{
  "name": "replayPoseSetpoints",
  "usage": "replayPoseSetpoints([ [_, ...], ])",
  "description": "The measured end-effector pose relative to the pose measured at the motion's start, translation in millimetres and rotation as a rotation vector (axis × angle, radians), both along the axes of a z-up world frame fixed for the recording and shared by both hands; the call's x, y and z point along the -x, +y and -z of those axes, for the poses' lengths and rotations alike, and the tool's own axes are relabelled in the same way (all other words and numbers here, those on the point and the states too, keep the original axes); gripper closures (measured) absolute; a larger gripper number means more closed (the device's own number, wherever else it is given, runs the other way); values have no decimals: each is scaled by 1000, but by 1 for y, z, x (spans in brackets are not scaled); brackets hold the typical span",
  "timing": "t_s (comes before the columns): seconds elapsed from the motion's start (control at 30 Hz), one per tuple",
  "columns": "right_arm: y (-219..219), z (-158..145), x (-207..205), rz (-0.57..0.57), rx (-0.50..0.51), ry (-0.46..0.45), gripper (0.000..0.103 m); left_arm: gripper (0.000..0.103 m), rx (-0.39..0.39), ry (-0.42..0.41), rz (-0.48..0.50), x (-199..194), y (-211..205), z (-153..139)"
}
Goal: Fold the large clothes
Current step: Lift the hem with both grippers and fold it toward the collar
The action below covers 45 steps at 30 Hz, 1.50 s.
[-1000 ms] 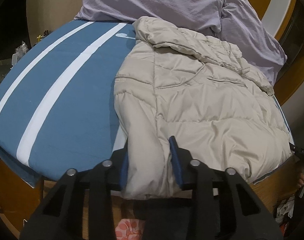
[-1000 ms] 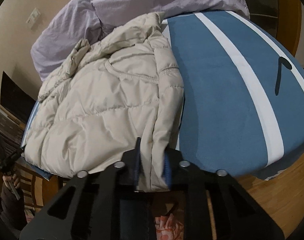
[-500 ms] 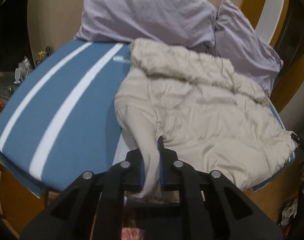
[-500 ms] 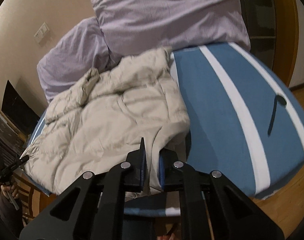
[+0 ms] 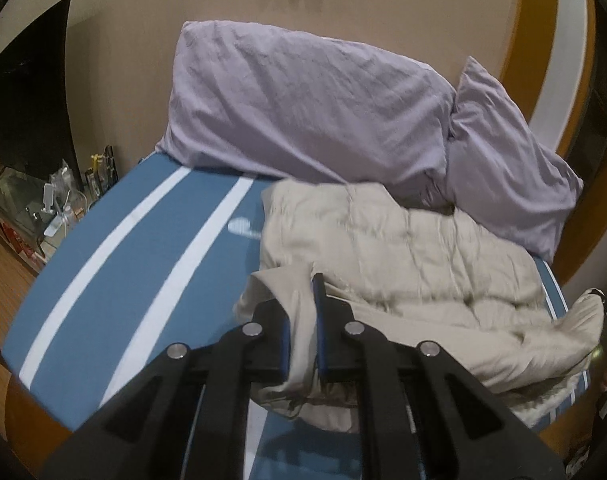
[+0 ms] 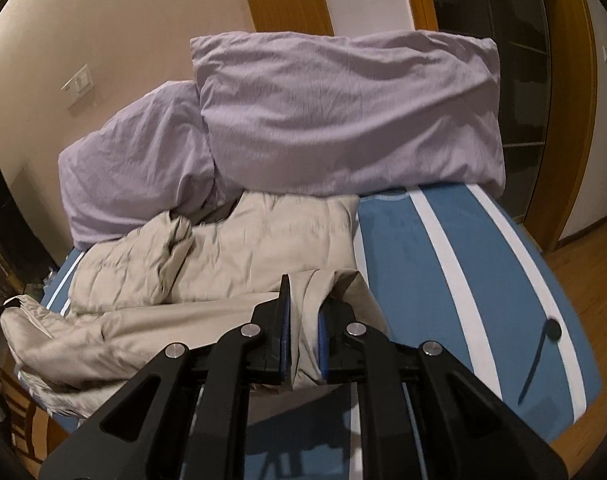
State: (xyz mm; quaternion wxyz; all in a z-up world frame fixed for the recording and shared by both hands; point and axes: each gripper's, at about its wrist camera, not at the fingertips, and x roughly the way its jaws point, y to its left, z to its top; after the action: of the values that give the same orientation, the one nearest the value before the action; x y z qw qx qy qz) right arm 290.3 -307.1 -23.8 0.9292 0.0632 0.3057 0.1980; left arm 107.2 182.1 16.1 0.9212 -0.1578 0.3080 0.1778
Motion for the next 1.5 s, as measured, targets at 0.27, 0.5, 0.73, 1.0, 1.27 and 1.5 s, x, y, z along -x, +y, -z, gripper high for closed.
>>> replayPoseSetpoints([
  [0.27,23,-11,-60,34,-8,9,92,93,-33,2,-25,-65,16,-17],
  [0.5,40,-13,-118,80,-54,5,92,94,-46,16,-50,-130,35,-24],
  [0.73,63,2,-175,126,-58,25,91,94,-36,50,-81,-195,57,-5],
  [1.0,80,33,-222,179,6,57,91,93,-72,92,-101,-251,69,27],
  [1.27,89,63,-248,202,40,112,87,88,-80,113,-130,-276,78,68],
  [1.5,78,61,-241,213,24,156,39,69,-105,131,-124,-274,73,69],
])
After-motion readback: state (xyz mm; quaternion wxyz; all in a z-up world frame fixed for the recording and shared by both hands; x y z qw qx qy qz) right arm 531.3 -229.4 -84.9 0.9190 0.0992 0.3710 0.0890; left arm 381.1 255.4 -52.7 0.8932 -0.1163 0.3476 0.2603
